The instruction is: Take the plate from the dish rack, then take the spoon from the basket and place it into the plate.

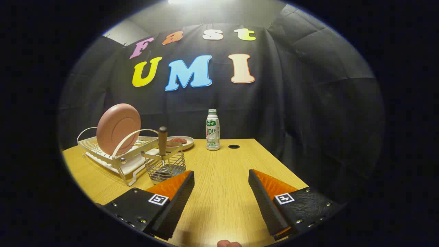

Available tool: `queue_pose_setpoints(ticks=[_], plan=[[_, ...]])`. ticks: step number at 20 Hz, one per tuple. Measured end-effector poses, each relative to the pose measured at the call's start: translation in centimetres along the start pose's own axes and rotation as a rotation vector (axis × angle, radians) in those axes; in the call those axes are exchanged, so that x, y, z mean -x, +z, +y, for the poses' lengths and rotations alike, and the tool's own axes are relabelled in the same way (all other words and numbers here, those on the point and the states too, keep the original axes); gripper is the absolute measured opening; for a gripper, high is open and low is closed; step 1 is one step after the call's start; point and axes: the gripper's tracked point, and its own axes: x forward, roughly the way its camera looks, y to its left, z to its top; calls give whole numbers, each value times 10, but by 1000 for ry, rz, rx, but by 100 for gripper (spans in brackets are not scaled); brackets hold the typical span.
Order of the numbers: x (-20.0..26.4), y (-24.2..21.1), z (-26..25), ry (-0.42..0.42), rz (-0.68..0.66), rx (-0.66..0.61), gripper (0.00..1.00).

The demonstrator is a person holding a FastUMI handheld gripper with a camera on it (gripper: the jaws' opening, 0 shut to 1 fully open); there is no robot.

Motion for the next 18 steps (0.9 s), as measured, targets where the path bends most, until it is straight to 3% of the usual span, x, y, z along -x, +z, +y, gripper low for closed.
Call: queue_pose_setpoints(ticks=[9,18], plan=[[-46,33,-13,-35,-43,-6,97],[-10,149,-3,-41,-97,42,96]])
